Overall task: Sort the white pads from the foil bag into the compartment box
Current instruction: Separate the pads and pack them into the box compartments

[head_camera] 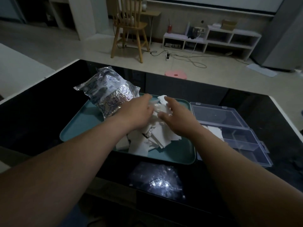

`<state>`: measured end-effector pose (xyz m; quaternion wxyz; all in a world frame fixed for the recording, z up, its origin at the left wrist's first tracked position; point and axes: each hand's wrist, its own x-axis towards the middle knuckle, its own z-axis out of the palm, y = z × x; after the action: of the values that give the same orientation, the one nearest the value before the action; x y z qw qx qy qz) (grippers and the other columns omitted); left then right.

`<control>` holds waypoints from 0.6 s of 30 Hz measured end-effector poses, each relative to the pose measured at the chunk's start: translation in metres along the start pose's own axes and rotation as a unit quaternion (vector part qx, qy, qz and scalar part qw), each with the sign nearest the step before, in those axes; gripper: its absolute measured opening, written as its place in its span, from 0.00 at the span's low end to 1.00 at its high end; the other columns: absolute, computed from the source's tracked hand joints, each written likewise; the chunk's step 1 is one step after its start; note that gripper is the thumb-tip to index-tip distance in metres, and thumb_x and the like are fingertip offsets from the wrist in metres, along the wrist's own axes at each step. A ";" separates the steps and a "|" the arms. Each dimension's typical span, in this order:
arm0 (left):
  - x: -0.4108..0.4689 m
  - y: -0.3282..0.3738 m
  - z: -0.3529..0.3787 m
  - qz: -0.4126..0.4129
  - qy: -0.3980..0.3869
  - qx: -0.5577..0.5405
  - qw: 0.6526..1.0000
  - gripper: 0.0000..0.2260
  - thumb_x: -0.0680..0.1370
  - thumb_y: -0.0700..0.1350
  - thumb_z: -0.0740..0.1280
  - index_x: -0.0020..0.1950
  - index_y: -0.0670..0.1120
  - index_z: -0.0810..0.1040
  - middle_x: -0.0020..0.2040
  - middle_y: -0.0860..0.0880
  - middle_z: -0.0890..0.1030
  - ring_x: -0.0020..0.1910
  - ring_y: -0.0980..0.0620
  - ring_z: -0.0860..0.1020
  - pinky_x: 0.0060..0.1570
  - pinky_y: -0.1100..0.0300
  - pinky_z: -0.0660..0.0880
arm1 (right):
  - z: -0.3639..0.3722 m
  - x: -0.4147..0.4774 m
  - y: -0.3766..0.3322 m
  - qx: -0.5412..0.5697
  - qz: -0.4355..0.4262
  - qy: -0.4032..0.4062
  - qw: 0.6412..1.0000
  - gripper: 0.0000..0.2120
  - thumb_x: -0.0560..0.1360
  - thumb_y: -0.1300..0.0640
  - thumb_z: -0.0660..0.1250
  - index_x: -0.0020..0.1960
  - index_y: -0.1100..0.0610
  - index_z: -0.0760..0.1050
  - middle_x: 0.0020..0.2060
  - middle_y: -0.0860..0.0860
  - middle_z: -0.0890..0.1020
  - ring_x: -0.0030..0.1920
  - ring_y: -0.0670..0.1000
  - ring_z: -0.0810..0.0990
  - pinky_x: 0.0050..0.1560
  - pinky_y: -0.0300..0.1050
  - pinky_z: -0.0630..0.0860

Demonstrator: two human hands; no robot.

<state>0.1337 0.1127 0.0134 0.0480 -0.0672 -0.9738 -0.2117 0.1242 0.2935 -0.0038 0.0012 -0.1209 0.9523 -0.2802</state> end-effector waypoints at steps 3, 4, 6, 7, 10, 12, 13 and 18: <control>0.001 0.000 0.005 0.008 -0.020 -0.008 1.000 0.09 0.82 0.51 0.64 0.57 0.48 0.76 0.54 0.47 0.75 0.52 0.45 0.76 0.55 0.48 0.74 | 0.007 0.004 0.001 -0.022 -0.007 0.000 1.000 0.15 0.83 0.48 0.65 0.68 0.50 0.78 0.58 0.52 0.83 0.58 0.57 0.81 0.56 0.54 0.78; 0.000 0.001 0.005 0.010 -0.024 -0.018 0.999 0.08 0.81 0.49 0.65 0.57 0.48 0.77 0.53 0.48 0.73 0.52 0.46 0.75 0.55 0.50 0.73 | 0.007 0.004 0.002 -0.022 -0.013 0.004 1.000 0.11 0.83 0.50 0.64 0.61 0.51 0.81 0.51 0.51 0.83 0.53 0.57 0.81 0.50 0.51 0.76; -0.001 0.001 0.004 0.015 -0.017 -0.031 0.999 0.05 0.82 0.48 0.65 0.55 0.48 0.76 0.52 0.48 0.75 0.50 0.46 0.75 0.49 0.51 0.72 | 0.004 0.002 0.003 -0.012 -0.018 -0.001 1.000 0.10 0.84 0.52 0.63 0.57 0.51 0.83 0.45 0.49 0.81 0.49 0.55 0.81 0.44 0.48 0.73; -0.002 0.000 0.003 0.012 -0.014 -0.036 0.999 0.04 0.81 0.47 0.64 0.54 0.48 0.75 0.51 0.48 0.77 0.49 0.46 0.76 0.45 0.52 0.70 | 0.002 0.001 0.005 -0.004 -0.016 -0.008 1.000 0.11 0.85 0.52 0.62 0.58 0.51 0.83 0.46 0.49 0.82 0.49 0.54 0.80 0.45 0.49 0.73; -0.002 -0.001 0.000 -0.003 -0.025 -0.070 0.997 0.06 0.80 0.46 0.65 0.55 0.49 0.71 0.49 0.48 0.78 0.46 0.47 0.76 0.42 0.52 0.71 | 0.000 -0.001 0.011 0.002 -0.011 -0.011 1.000 0.12 0.85 0.51 0.61 0.62 0.50 0.82 0.52 0.49 0.83 0.51 0.53 0.80 0.48 0.49 0.74; -0.002 0.002 -0.001 -0.001 -0.029 -0.099 0.995 0.12 0.78 0.43 0.65 0.61 0.48 0.70 0.57 0.47 0.77 0.52 0.47 0.76 0.49 0.51 0.73 | 0.000 -0.001 0.012 -0.003 -0.008 -0.005 1.000 0.13 0.84 0.51 0.62 0.65 0.49 0.80 0.56 0.49 0.84 0.53 0.53 0.81 0.51 0.50 0.77; -0.002 0.003 -0.002 0.006 -0.035 -0.098 0.995 0.18 0.77 0.42 0.65 0.67 0.47 0.69 0.62 0.46 0.74 0.57 0.46 0.76 0.56 0.51 0.73 | 0.000 -0.002 0.011 -0.005 -0.006 -0.004 1.000 0.14 0.83 0.51 0.62 0.67 0.49 0.79 0.58 0.49 0.83 0.54 0.52 0.81 0.53 0.50 0.78; -0.002 0.001 0.003 0.021 -0.086 -0.034 0.995 0.28 0.80 0.44 0.63 0.80 0.51 0.61 0.72 0.43 0.65 0.72 0.42 0.68 0.72 0.48 0.66 | -0.002 -0.002 0.005 -0.003 -0.002 -0.019 1.000 0.20 0.81 0.49 0.67 0.72 0.46 0.74 0.66 0.50 0.80 0.60 0.53 0.80 0.61 0.56 0.79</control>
<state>0.1351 0.1144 0.0104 -0.0337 -0.1076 -0.9649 -0.2372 0.1253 0.2994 -0.0052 0.0180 -0.1276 0.9529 -0.2747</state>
